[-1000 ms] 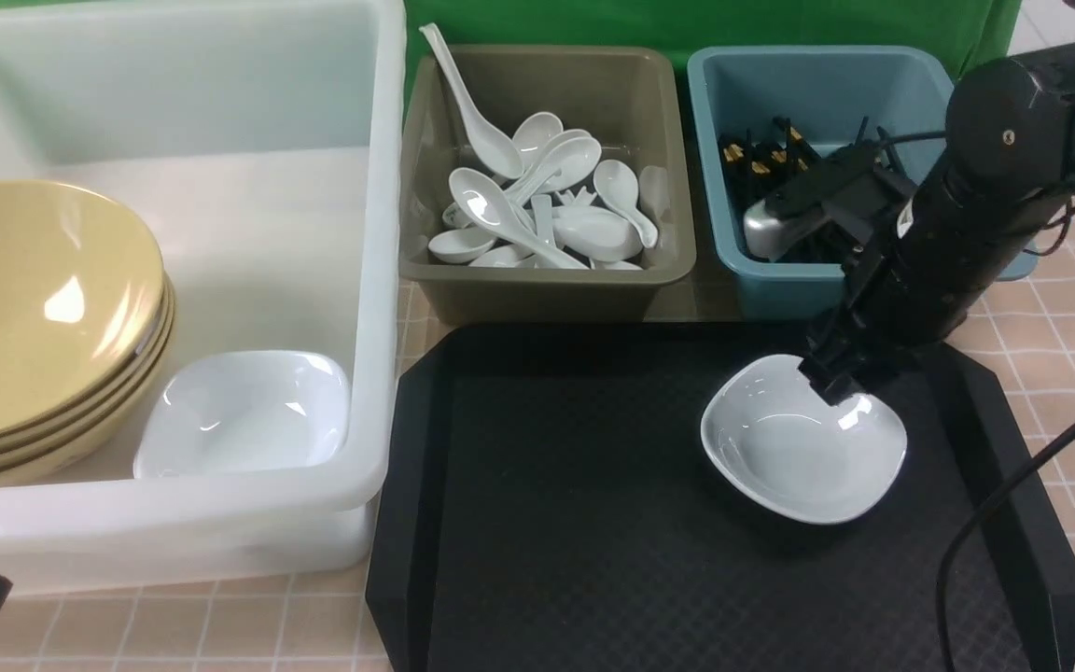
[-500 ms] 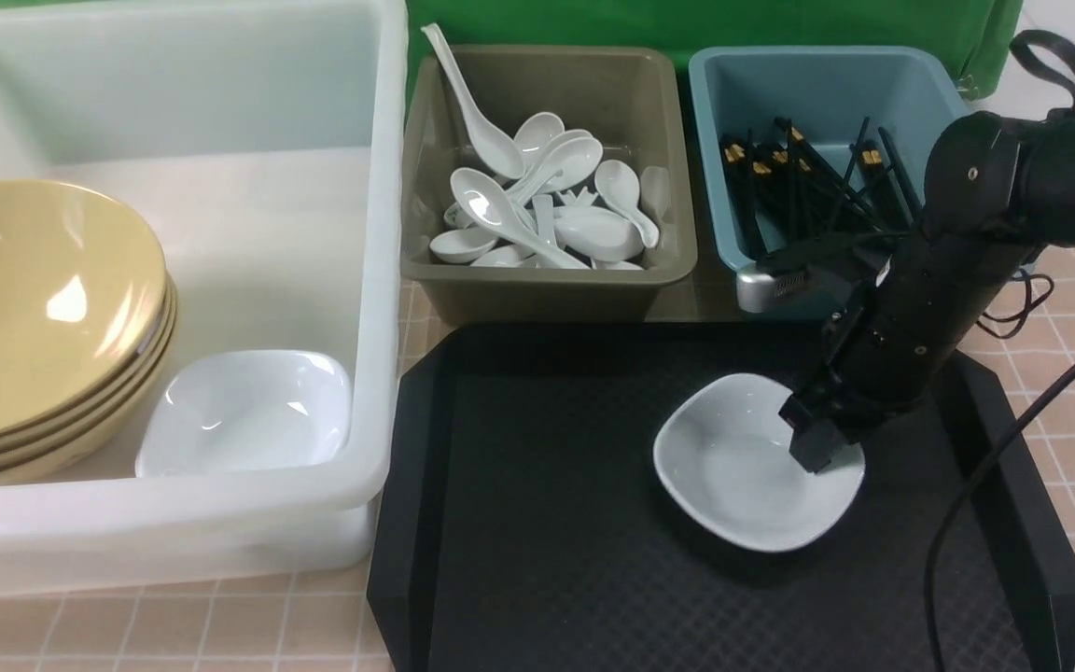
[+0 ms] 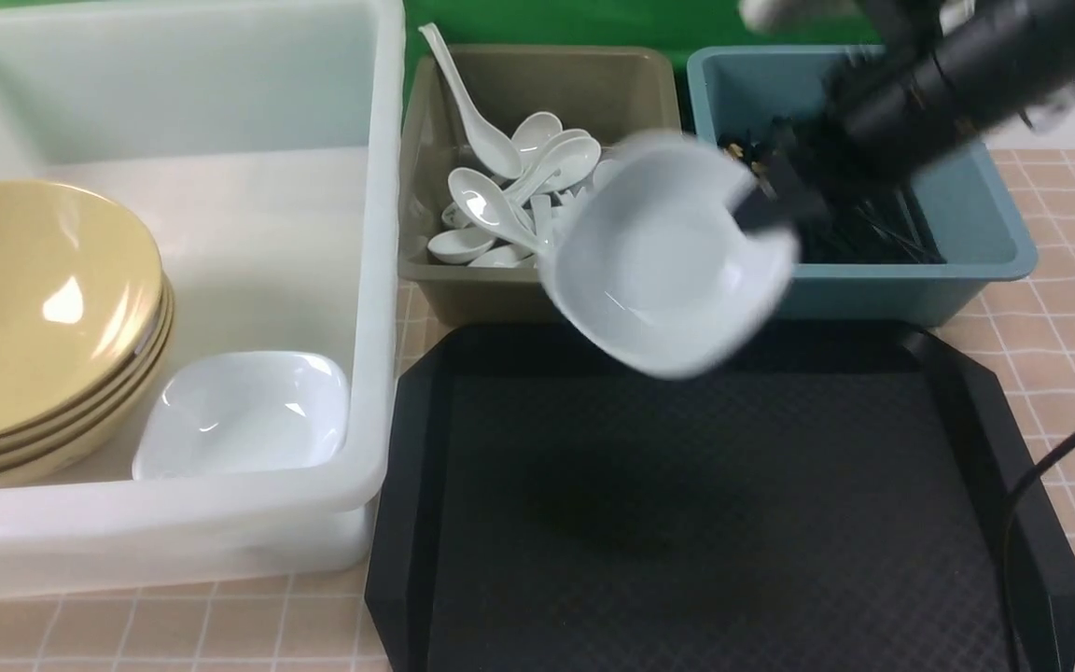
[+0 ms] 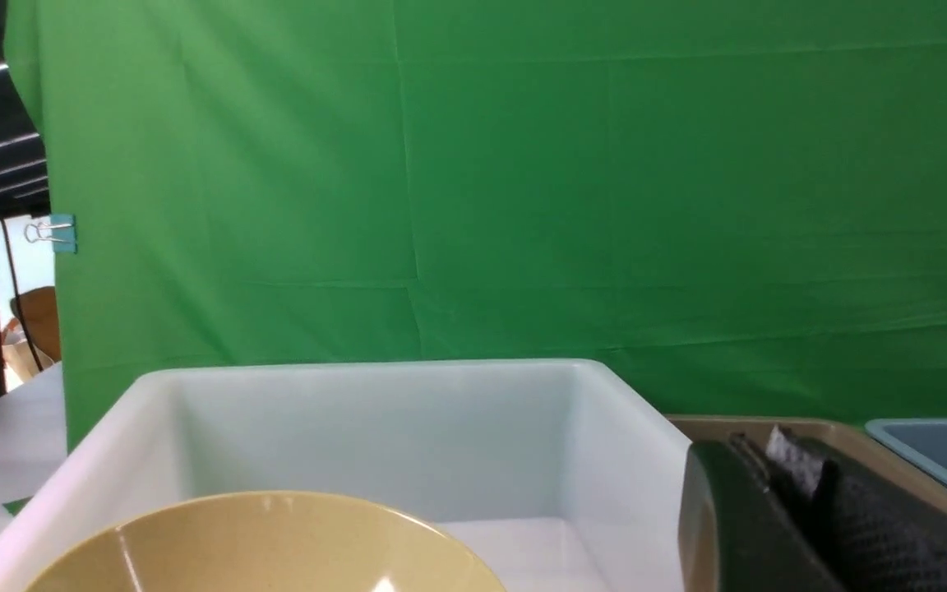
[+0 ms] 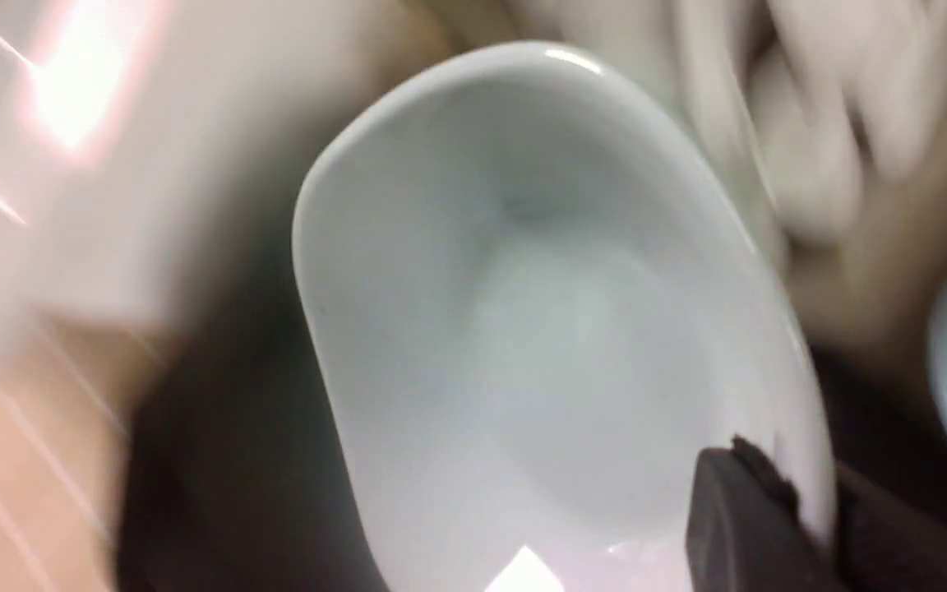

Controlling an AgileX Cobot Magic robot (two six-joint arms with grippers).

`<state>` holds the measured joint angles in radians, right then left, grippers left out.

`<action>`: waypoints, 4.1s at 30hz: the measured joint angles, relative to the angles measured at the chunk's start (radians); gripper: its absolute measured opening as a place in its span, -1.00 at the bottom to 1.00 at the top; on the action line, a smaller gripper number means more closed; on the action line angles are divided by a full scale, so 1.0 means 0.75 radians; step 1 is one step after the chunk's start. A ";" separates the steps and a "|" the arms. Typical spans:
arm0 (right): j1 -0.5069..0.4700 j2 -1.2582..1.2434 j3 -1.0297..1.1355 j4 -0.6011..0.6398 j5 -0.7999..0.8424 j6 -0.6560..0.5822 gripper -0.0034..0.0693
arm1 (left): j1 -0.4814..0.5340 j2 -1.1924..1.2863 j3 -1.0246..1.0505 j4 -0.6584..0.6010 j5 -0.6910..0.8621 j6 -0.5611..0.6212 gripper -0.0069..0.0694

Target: On brown table put chopsticks spoon bowls plates into blue grey white boxes.

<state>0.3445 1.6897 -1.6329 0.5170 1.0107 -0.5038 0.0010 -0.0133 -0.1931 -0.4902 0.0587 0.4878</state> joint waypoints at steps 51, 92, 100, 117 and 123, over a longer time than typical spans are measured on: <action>0.196 -0.616 -0.274 -0.965 0.204 0.355 -0.80 | 0.000 -0.001 0.042 -0.009 0.191 0.009 -0.76; -0.204 -2.268 2.156 -0.933 -0.882 0.881 -0.78 | 0.000 -0.001 0.047 -0.010 0.644 0.009 -0.76; -0.331 -2.269 2.213 -0.733 -1.004 0.800 -0.78 | 0.000 -0.001 0.047 -0.011 0.644 0.009 -0.76; -0.498 -2.269 2.213 -0.616 -0.933 0.767 -0.77 | 0.000 -0.001 0.047 -0.013 0.644 0.009 -0.75; -0.498 -2.269 2.213 -0.616 -0.933 0.767 -0.76 | 0.000 -0.001 0.047 -0.013 0.644 0.009 -0.76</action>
<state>-0.0288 -0.0121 0.0272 0.0551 0.3110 0.0718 0.0010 -0.0143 -0.1575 -0.4999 0.5420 0.4948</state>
